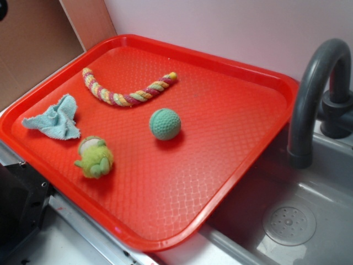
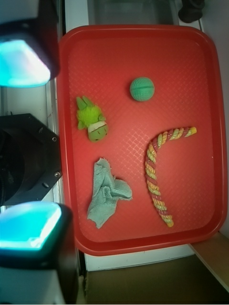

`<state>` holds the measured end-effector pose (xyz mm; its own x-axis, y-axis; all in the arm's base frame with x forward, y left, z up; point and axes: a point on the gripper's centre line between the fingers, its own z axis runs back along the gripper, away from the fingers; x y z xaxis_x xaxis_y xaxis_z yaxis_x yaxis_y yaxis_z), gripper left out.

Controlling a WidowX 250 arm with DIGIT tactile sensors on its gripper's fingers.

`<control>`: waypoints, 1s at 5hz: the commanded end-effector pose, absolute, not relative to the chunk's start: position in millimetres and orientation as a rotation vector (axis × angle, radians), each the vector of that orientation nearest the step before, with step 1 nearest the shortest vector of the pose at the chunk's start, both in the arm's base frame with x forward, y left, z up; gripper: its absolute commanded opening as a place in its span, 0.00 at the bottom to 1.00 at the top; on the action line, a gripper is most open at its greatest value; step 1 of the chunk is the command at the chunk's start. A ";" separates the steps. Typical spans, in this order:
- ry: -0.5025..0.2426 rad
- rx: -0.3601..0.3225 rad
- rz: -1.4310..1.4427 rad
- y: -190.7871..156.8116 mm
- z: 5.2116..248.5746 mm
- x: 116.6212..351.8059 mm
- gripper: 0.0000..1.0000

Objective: Grab the green ball.

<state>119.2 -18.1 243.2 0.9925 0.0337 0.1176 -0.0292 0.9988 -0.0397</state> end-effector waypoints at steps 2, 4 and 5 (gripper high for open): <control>-0.210 -0.052 0.124 -37.7 229.8 132.5 1.00; -0.257 -0.100 0.059 -86.4 189.2 176.1 1.00; -0.197 -0.090 -0.012 -100.7 165.2 199.5 1.00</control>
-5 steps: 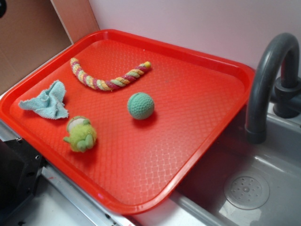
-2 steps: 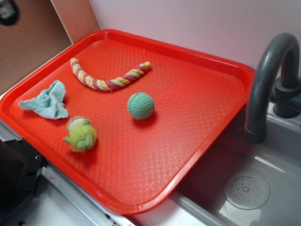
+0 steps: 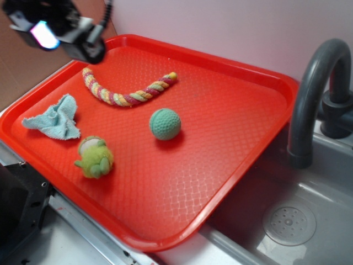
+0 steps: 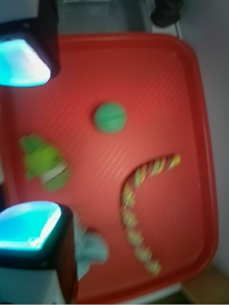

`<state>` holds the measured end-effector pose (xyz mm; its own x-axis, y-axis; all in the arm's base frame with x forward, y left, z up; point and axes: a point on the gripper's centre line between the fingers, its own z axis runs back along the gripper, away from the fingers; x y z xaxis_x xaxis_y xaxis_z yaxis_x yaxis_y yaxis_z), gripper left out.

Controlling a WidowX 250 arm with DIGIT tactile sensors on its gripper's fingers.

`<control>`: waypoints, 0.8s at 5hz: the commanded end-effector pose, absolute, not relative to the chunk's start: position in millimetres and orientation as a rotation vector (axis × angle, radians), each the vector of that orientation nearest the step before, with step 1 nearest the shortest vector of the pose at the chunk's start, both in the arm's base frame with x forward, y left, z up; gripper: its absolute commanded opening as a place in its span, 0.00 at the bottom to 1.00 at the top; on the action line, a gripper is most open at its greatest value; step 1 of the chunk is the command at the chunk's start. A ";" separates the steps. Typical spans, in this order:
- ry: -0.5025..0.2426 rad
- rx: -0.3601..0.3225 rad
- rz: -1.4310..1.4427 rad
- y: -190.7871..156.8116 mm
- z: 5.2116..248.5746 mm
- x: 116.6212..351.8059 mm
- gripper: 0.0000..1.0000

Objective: Grab the green ball.

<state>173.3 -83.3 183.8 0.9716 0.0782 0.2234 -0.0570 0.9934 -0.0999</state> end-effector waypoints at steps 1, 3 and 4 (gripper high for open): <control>-0.182 -0.112 -0.027 -106.7 143.9 216.6 1.00; -0.123 -0.115 -0.073 -115.2 103.8 232.5 1.00; -0.089 -0.094 -0.096 -118.5 87.1 236.7 1.00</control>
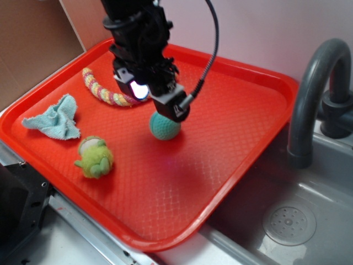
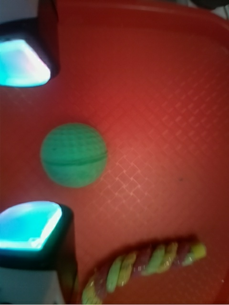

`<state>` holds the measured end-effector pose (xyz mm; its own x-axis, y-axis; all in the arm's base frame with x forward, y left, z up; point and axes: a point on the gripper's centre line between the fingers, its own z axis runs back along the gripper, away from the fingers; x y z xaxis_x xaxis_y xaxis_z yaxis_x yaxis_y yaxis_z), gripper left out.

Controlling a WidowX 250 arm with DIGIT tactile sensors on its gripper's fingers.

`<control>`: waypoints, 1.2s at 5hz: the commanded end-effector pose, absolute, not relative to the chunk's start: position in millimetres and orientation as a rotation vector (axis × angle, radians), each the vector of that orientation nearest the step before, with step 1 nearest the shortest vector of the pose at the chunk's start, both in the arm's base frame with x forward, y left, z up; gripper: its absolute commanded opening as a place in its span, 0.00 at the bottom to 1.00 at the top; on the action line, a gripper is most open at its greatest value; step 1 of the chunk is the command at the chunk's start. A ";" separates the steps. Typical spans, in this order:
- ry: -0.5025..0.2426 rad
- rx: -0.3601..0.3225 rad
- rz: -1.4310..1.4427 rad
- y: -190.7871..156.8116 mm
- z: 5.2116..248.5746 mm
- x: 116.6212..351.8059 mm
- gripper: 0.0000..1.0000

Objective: Grab the green ball.

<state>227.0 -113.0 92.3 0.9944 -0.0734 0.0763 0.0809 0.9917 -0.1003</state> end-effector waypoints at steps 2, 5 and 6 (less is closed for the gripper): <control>-0.028 -0.063 -0.084 -107.6 62.0 236.3 1.00; 0.039 0.036 -0.090 -116.5 36.9 232.6 0.00; 0.005 0.024 -0.085 -117.3 48.9 228.2 0.00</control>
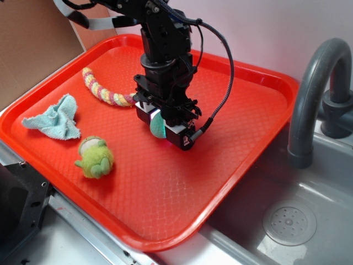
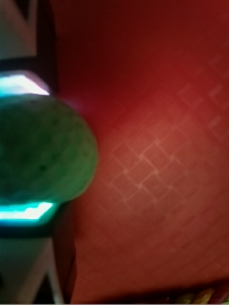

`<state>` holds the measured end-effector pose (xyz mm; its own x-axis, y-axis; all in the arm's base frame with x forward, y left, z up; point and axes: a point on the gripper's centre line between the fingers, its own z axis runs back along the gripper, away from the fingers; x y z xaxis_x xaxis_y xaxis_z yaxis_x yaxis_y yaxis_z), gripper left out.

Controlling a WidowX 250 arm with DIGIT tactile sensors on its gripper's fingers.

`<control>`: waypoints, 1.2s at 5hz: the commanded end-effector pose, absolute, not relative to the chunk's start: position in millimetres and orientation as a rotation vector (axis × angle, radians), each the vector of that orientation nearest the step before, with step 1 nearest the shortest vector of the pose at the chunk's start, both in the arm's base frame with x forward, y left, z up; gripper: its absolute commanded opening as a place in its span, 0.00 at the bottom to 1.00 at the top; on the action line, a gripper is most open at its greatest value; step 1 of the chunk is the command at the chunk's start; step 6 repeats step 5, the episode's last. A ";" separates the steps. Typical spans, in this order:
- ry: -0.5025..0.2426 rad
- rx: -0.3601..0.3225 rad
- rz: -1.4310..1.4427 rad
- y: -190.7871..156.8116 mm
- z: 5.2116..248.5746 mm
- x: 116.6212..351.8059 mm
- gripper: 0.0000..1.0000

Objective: Grab the green ball.

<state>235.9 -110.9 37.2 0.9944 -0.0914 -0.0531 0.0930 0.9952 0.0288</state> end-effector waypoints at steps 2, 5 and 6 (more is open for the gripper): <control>-0.155 -0.041 0.147 -48.8 146.2 210.0 0.00; -0.249 -0.127 0.263 -20.0 237.0 171.5 0.00; -0.249 -0.127 0.263 -20.0 237.0 171.5 0.00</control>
